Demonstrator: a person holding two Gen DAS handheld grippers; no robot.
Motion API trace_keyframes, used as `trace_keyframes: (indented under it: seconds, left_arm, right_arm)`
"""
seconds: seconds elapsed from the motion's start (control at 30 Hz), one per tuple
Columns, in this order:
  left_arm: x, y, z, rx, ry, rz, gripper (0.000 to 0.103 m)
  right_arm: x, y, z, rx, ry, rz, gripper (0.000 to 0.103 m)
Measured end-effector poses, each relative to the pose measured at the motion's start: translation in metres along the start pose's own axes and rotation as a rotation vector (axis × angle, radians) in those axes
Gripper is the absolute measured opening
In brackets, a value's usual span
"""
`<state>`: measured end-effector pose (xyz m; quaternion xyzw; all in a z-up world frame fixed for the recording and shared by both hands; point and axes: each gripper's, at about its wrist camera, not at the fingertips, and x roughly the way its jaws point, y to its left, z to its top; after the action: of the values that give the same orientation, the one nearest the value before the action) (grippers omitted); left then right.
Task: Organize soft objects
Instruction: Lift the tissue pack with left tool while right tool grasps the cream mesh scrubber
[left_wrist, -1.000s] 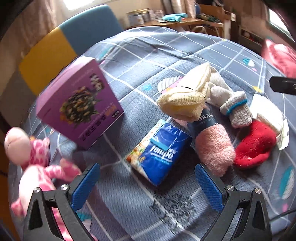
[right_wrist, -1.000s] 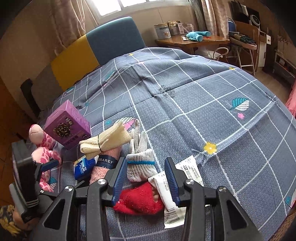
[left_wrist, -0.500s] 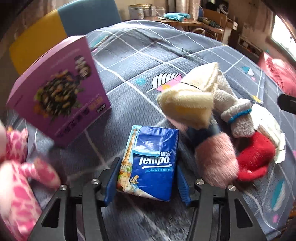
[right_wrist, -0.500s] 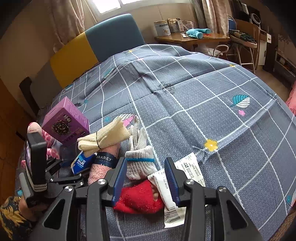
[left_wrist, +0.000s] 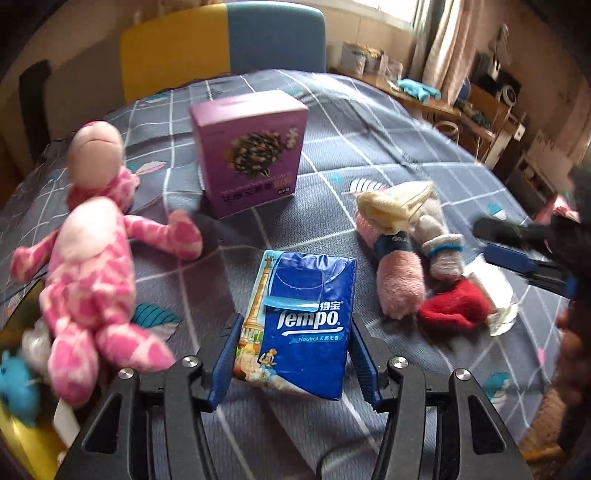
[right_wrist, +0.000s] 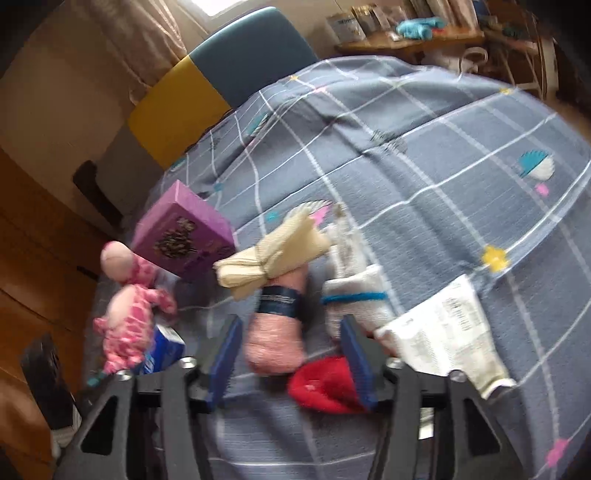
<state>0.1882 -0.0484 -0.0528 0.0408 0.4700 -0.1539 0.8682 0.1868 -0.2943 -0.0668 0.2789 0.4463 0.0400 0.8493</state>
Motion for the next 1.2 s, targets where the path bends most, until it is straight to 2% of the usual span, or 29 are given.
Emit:
trace_keyframes:
  seconds: [0.13,0.27,0.37,0.53,0.57,0.6,0.63,0.77,0.87,0.97,1.07,1.13,1.2]
  left_arm:
    - [-0.028,0.008,-0.009,-0.029,-0.050,0.000,0.057]
    - [-0.055,0.018,-0.018,-0.057,-0.103,-0.012,0.056]
    - [-0.074,0.027,-0.024,-0.079,-0.143,-0.020,0.056]
    - [-0.094,0.041,-0.037,-0.112,-0.174,-0.034,0.056]
    - [-0.096,0.043,-0.039,-0.111,-0.176,-0.030,0.051]
    - [-0.097,0.045,-0.041,-0.110,-0.177,-0.030,0.047]
    - [-0.098,0.049,-0.043,-0.114,-0.176,-0.029,0.046]
    - [-0.094,0.058,-0.049,-0.131,-0.142,-0.029,0.046]
    - [-0.088,0.058,-0.054,-0.125,-0.107,-0.023,0.046]
    - [-0.085,0.063,-0.058,-0.154,-0.086,-0.048,0.048]
    - [-0.088,0.072,-0.058,-0.199,-0.088,-0.069,0.055]
    - [-0.088,0.071,-0.057,-0.194,-0.082,-0.062,0.056]
    - [-0.086,0.066,-0.057,-0.185,-0.075,-0.072,0.056]
  right_arm:
    - [0.018,0.006,0.016,0.142,0.026,0.113,0.076]
    - [0.046,0.008,0.036,0.270,0.042,0.096,0.078]
    - [0.070,0.008,0.046,0.368,0.066,0.018,0.078]
    - [0.100,0.008,0.058,0.437,0.083,-0.129,0.077]
    - [0.106,0.010,0.059,0.434,0.092,-0.146,0.071]
    - [0.113,0.012,0.060,0.412,0.106,-0.158,0.051]
    - [0.118,0.015,0.060,0.374,0.124,-0.181,0.049]
    - [0.116,0.031,0.054,0.233,0.117,-0.202,0.047]
    - [0.101,0.031,0.050,0.189,0.088,-0.177,0.046]
    - [0.077,0.031,0.046,0.156,0.058,-0.107,0.044]
    - [0.050,0.038,0.043,0.065,0.034,-0.041,0.042]
    - [0.026,0.039,0.036,0.002,0.012,-0.001,0.041]
    - [0.004,0.037,0.034,-0.021,-0.017,0.076,0.041]
